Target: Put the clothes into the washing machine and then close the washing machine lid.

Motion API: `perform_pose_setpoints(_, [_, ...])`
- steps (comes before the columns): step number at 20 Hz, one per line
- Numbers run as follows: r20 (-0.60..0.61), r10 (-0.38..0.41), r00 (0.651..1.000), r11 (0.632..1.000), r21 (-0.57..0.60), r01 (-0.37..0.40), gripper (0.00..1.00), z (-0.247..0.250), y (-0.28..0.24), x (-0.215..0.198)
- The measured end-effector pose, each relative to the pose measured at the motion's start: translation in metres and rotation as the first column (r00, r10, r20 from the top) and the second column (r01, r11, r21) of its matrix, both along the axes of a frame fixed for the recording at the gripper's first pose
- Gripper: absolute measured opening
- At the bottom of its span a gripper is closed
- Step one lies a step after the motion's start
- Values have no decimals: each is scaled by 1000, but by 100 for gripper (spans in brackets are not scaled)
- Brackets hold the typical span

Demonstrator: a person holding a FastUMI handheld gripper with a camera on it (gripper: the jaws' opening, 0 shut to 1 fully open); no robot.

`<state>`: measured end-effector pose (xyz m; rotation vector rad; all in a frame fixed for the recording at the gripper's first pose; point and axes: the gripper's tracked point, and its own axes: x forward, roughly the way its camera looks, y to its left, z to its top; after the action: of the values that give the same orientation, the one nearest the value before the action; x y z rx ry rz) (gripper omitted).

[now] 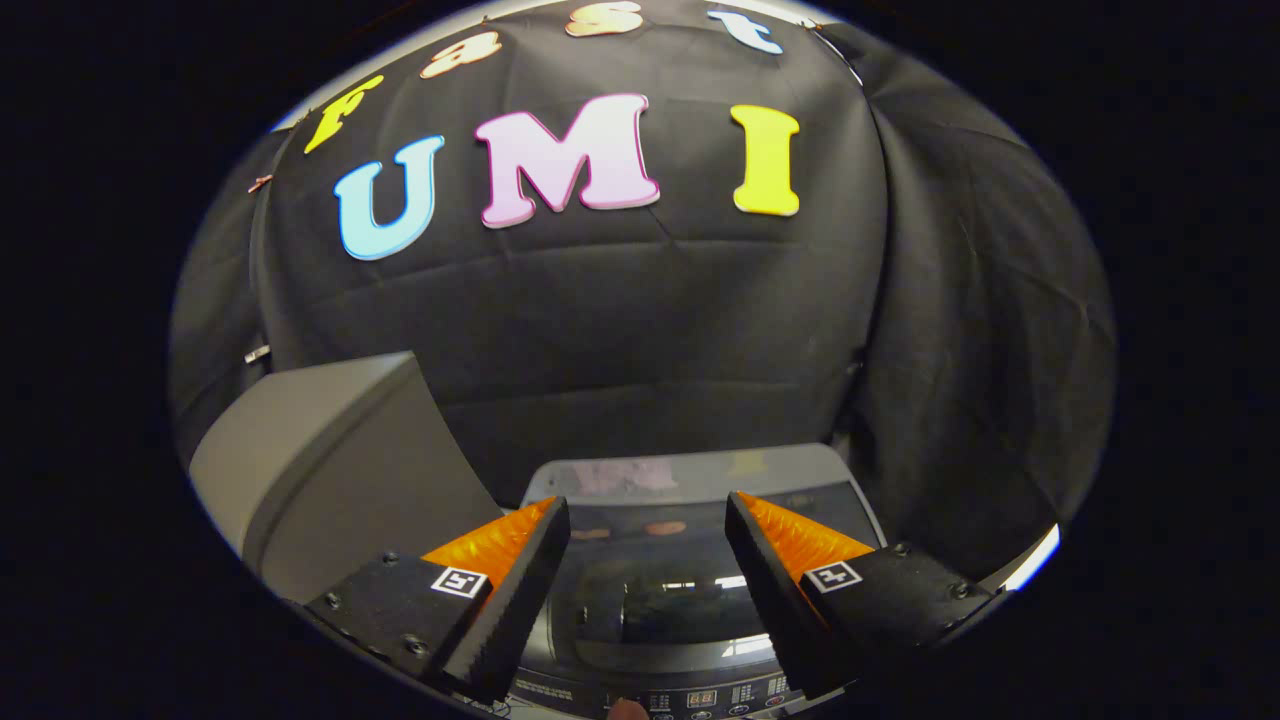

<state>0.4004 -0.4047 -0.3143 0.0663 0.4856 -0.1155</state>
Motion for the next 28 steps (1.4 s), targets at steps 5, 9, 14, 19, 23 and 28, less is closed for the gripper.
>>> perform_pose_setpoints(5, [142, 31, 989, 999, -16, -29, 99, 85, 21, 15])
perform_pose_setpoints(9, [226, 43, 973, 999, -21, -39, 99, 130, 27, 18])
perform_pose_setpoints(14, [309, 33, 950, 999, -18, -29, 99, 169, 22, 23])
perform_pose_setpoints(19, [397, 22, 918, 1000, -20, -16, 99, 207, 16, 17])
perform_pose_setpoints(23, [442, 28, 897, 999, -26, -19, 99, 232, 21, 14])
perform_pose_setpoints(28, [504, 53, 862, 998, -65, -23, 98, 260, 26, 12])
